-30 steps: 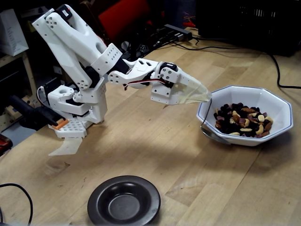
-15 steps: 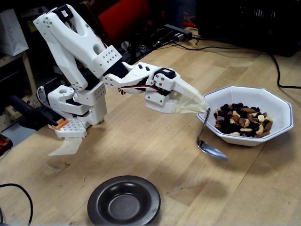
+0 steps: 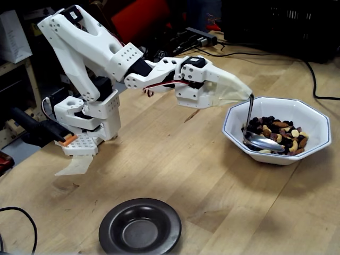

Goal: Use spoon to transfer food from the white bowl to brown plate

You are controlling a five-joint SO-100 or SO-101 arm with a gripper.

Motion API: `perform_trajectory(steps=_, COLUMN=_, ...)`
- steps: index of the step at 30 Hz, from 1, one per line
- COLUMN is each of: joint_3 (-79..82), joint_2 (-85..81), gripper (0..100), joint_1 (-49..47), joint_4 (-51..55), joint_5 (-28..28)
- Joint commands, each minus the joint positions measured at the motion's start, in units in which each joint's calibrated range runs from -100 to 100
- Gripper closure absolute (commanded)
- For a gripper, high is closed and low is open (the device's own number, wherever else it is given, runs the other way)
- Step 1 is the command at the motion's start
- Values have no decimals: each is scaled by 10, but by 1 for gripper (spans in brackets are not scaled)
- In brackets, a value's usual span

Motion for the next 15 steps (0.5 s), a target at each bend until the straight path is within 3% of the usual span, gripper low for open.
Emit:
perform_trajectory(steps=1, joint_3=-41, joint_2=-7, gripper=96, joint_1=-46, joint_4=-12, joint_5=0)
perform_trajectory(steps=15, joint_3=-32, joint_2=1, gripper=96, joint_1=-124, joint_4=-14, joint_5=2)
